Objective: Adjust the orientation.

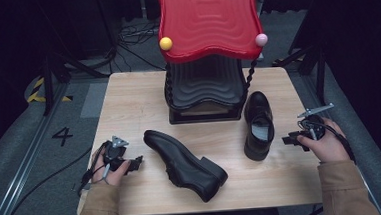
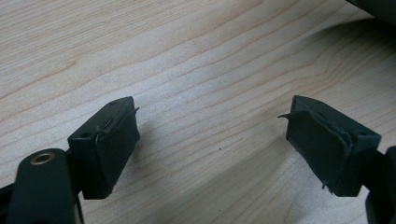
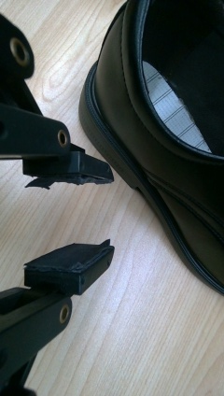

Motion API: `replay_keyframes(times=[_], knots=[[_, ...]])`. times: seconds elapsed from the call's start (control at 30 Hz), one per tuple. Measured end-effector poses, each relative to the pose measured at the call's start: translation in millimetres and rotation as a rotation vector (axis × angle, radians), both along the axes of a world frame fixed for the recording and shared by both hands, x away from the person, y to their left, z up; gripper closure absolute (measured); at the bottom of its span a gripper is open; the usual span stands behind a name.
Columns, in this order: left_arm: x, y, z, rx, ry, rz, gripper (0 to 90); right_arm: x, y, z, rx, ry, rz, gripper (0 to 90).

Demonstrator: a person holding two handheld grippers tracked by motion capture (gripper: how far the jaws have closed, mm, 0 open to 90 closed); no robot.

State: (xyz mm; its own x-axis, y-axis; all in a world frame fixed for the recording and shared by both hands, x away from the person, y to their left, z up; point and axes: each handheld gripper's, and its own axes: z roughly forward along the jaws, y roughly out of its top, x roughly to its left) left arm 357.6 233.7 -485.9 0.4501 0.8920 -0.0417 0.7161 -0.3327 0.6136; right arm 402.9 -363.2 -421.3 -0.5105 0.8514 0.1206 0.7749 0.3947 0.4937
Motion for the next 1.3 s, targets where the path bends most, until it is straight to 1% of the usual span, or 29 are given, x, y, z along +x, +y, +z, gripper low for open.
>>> replay_keyframes(times=[0.13, 0.3, 0.37, 0.4, 0.5, 0.53, 0.57, 0.6, 0.63, 0.67, 0.77, 0.83, 1.0, 1.03, 1.07, 1.1, 1.13, 1.2, 1.27, 1.3], knots=[[-0.1, -0.9, 0.4, 0.004, 0.001, -0.003, 17.5, -0.4, 0.2, 0.2, -0.002, -0.003, 0.008, 59.1], [0.1, -1.7, -0.4, 0.008, 0.001, -0.005, 17.4, -0.9, -0.6, 1.2, 0.000, -0.006, 0.002, 58.8], [0.6, -2.3, -2.0, 0.017, 0.001, -0.010, 16.9, -1.3, 0.1, 2.5, 0.002, -0.013, 0.003, 58.8], [0.6, -2.4, -3.3, 0.012, 0.000, -0.009, 16.2, -1.6, 0.9, 3.6, 0.002, -0.017, 0.005, 58.8], [0.9, -2.0, -4.5, 0.006, -0.010, -0.012, 14.9, -2.5, 3.0, 6.8, 0.007, -0.028, 0.016, 58.6], [1.0, -1.6, -5.8, -0.004, -0.017, -0.016, 14.4, -3.3, 4.4, 8.8, 0.009, -0.034, 0.021, 58.5], [0.9, -1.0, -8.3, -0.012, -0.039, -0.019, 13.1, -4.1, 5.5, 10.2, 0.011, -0.038, 0.021, 58.5], [1.1, -0.3, -10.7, -0.020, -0.059, -0.027, 8.1, -5.5, 7.0, 12.3, 0.016, -0.039, 0.027, 58.8], [1.6, 0.0, -11.6, -0.027, -0.058, -0.037, 8.1, -5.5, 7.0, 12.3, 0.016, -0.039, 0.027, 58.8], [1.8, -0.1, -11.6, -0.023, -0.058, -0.042, 7.0, -6.5, 8.2, 14.0, 0.017, -0.042, 0.030, 59.0], [1.8, -0.3, -11.7, -0.023, -0.058, -0.042, 6.4, -8.9, 13.7, 18.5, 0.018, -0.049, 0.041, 58.9], [1.8, -0.6, -11.8, -0.023, -0.057, -0.038, 6.1, -10.4, 18.2, 21.8, 0.017, -0.059, 0.058, 58.9], [1.9, -0.9, -12.0, -0.019, -0.057, -0.034, 5.3, -15.9, 31.6, 35.7, 0.035, -0.075, 0.104, 59.1], [1.9, -0.9, -12.0, -0.019, -0.057, -0.034, 5.2, -17.6, 34.7, 38.5, 0.043, -0.078, 0.118, 59.8], [2.0, -0.9, -12.0, -0.019, -0.057, -0.034, 5.2, -20.2, 39.2, 42.2, 0.063, -0.077, 0.142, 60.3], [2.0, -0.9, -12.0, -0.019, -0.057, -0.034, 5.1, -20.2, 39.2, 42.2, 0.063, -0.077, 0.142, 60.3], [2.0, -1.0, -12.0, -0.020, -0.057, -0.034, 5.1, -21.9, 42.3, 44.6, 0.074, -0.073, 0.157, 61.1], [2.0, -1.0, -12.0, -0.019, -0.057, -0.034, 5.0, -27.2, 53.8, 52.3, 0.090, -0.068, 0.208, 64.3], [2.0, -1.0, -12.0, -0.019, -0.057, -0.034, 5.0, -30.3, 63.9, 57.1, 0.090, -0.064, 0.234, 67.1], [2.1, -1.0, -12.0, -0.019, -0.057, -0.035, 5.0, -31.9, 70.4, 59.1, 0.083, -0.068, 0.258, 69.4]])
